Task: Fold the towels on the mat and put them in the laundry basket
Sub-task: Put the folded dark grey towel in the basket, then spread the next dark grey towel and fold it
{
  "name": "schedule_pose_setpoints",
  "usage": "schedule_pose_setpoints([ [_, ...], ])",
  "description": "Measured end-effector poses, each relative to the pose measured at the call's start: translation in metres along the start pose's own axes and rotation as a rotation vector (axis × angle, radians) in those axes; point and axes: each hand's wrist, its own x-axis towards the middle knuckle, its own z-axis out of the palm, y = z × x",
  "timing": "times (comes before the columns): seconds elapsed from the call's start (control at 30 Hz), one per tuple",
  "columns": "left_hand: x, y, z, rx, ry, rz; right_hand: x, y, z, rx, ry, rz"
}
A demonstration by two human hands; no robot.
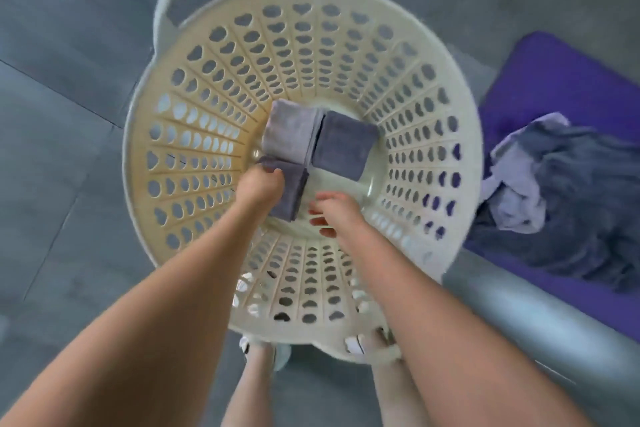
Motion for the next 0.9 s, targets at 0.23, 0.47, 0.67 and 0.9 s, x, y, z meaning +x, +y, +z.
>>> schedule_pose_setpoints([
  [0.23,-0.213,0.081,-0.059,-0.196,-0.028,0.260,-0.207,-0.031,-0.104,0.114,-0.117,-0.123],
  [0.47,-0.415,0.147,-0.033,-0.207,-0.039,0.465,-0.352,0.035,-0.268,0.157,0.026,-0.211],
  [0.67,-0.531,0.178,0.071,-0.107,-0.011,0.627,-0.418,0.146,-0.419,0.157,0.229,-0.298],
  [0.9,-0.626,0.208,0.202,-0.014,0.010,0.646,-0.465,0.254,-0.581,0.195,0.411,-0.310],
])
